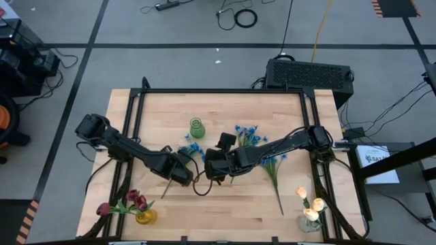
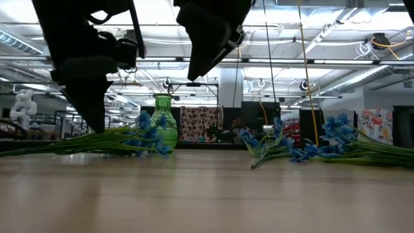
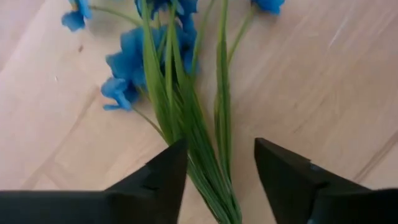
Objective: Sort flowers into vase by color
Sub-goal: Put the left blue flowers into the green vase
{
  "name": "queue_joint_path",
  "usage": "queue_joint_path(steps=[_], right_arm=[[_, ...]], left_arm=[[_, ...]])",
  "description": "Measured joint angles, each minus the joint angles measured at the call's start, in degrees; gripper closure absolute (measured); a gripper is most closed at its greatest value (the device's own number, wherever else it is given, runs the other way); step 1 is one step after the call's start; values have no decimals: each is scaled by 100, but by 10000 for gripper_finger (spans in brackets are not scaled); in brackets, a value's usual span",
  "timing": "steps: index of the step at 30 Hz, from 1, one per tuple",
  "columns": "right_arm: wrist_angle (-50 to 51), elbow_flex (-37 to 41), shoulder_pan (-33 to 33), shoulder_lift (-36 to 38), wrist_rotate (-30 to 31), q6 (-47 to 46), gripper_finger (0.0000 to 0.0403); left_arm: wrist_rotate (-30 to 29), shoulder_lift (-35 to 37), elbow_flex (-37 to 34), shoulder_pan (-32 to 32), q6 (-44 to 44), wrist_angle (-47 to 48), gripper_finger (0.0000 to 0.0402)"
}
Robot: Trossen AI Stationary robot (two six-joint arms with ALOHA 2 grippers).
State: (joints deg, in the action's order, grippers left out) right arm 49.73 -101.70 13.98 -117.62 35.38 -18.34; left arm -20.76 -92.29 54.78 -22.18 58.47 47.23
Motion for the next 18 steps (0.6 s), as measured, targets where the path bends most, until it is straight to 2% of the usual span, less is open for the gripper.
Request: queue_joint_path(steps=[10,18], right_arm=[[-28,-1,0,0,-141,83,179],[-9,-1,29,0,-281,26,179]], left_arm=[[-81,25,0,-85,720,4,87],[-464,-43,0,-157,763,132,35]])
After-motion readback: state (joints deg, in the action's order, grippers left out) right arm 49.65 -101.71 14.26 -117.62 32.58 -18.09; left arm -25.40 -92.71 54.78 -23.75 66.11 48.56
